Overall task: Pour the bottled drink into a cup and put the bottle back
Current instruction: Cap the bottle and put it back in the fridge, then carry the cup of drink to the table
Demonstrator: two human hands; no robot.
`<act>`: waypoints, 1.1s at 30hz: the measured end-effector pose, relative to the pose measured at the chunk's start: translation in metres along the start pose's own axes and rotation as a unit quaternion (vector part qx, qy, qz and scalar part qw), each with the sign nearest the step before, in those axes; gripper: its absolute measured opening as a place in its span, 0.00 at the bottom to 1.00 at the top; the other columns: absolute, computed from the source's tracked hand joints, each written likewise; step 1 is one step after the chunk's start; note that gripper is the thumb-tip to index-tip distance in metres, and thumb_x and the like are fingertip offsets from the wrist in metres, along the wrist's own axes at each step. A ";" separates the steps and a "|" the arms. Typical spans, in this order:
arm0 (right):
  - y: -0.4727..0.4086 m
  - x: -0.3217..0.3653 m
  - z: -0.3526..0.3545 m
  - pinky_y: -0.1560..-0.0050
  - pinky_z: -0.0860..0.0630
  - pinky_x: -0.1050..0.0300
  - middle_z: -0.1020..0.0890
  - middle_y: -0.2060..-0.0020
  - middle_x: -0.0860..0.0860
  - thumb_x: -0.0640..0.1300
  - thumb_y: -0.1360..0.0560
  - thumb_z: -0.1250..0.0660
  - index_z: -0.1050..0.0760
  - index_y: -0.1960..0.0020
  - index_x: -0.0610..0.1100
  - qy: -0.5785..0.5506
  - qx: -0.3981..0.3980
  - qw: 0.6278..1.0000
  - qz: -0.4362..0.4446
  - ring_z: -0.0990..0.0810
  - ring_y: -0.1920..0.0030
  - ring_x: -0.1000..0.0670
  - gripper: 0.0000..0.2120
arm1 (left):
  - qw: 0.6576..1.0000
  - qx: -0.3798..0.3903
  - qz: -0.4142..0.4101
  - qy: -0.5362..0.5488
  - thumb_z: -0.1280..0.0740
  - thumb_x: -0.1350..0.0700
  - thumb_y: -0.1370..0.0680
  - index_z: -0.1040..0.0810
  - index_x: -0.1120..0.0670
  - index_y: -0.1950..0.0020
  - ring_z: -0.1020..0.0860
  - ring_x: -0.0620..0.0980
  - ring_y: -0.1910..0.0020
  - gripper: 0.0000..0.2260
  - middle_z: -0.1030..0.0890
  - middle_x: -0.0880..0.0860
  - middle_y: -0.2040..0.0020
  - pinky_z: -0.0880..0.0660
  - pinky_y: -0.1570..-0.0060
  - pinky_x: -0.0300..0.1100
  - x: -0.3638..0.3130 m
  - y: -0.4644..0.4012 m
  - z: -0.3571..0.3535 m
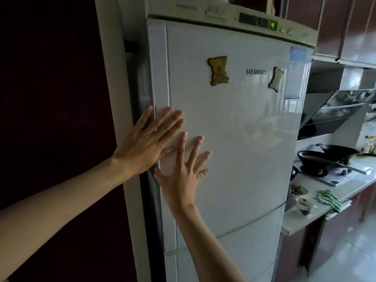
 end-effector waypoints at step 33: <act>0.116 -0.552 0.370 0.47 0.26 0.58 0.22 0.37 0.46 0.54 0.22 0.31 0.34 0.29 0.48 0.141 0.244 0.862 -0.421 0.22 0.43 0.48 0.26 | 0.735 0.351 0.052 0.577 0.39 0.43 0.19 0.31 0.48 0.31 0.25 0.49 0.36 0.19 0.26 0.48 0.32 0.26 0.40 0.46 -0.556 -0.164 -0.046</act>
Point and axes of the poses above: each hand's wrist, its own y-axis away from the middle knuckle, its own z-axis out of the back of the hand, x = y × z, the point moved 1 cm from there along -y, towards the middle knuckle
